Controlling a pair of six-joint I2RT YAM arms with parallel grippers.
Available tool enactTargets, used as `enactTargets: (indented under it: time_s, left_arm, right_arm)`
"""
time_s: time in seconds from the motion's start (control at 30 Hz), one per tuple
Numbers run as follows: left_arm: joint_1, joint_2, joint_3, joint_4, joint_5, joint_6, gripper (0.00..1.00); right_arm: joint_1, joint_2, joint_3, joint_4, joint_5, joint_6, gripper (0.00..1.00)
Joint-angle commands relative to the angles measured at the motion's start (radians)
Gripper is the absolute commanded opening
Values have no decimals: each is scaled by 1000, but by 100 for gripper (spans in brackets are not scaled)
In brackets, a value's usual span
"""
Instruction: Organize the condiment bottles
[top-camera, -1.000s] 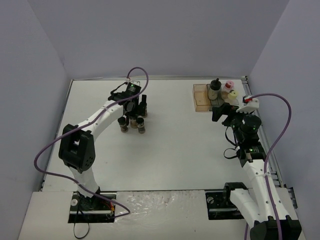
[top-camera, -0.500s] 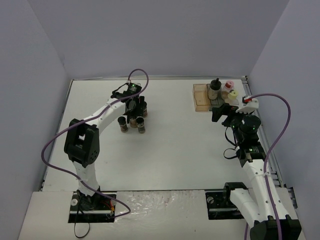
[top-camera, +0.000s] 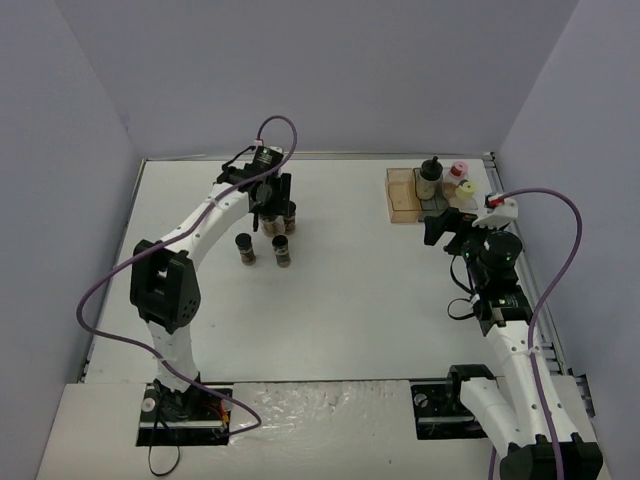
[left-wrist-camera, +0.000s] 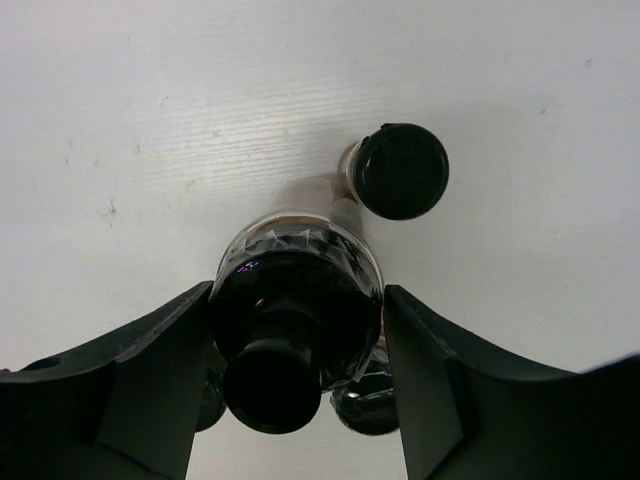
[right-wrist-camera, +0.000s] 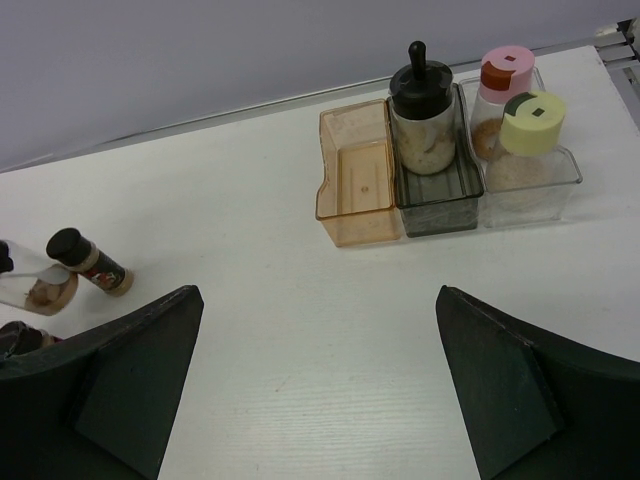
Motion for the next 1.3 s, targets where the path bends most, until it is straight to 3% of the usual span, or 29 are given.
enactTargets:
  time_s: [0.0, 0.37, 0.83, 1.0, 1.17, 1.27]
  left_arm:
    - [-56, -134, 134, -45, 19, 54, 12]
    - [-308, -63, 287, -156, 3, 100, 12]
    - [-409, 120, 302, -39, 63, 106, 12]
    - [-417, 151, 248, 34, 62, 114, 17]
    - [-418, 163, 208, 54, 56, 117, 33]
    - [-419, 143, 189, 79, 55, 118, 62]
  right_arm:
    - [5, -25, 34, 45, 1, 0, 100]
    - [5, -80, 59, -30, -3, 4, 100]
    - [5, -131, 31, -84, 4, 1, 100]
    - [5, -130, 19, -88, 1, -6, 100]
    - [5, -130, 14, -88, -1, -10, 100]
    - [5, -129, 13, -86, -3, -9, 100]
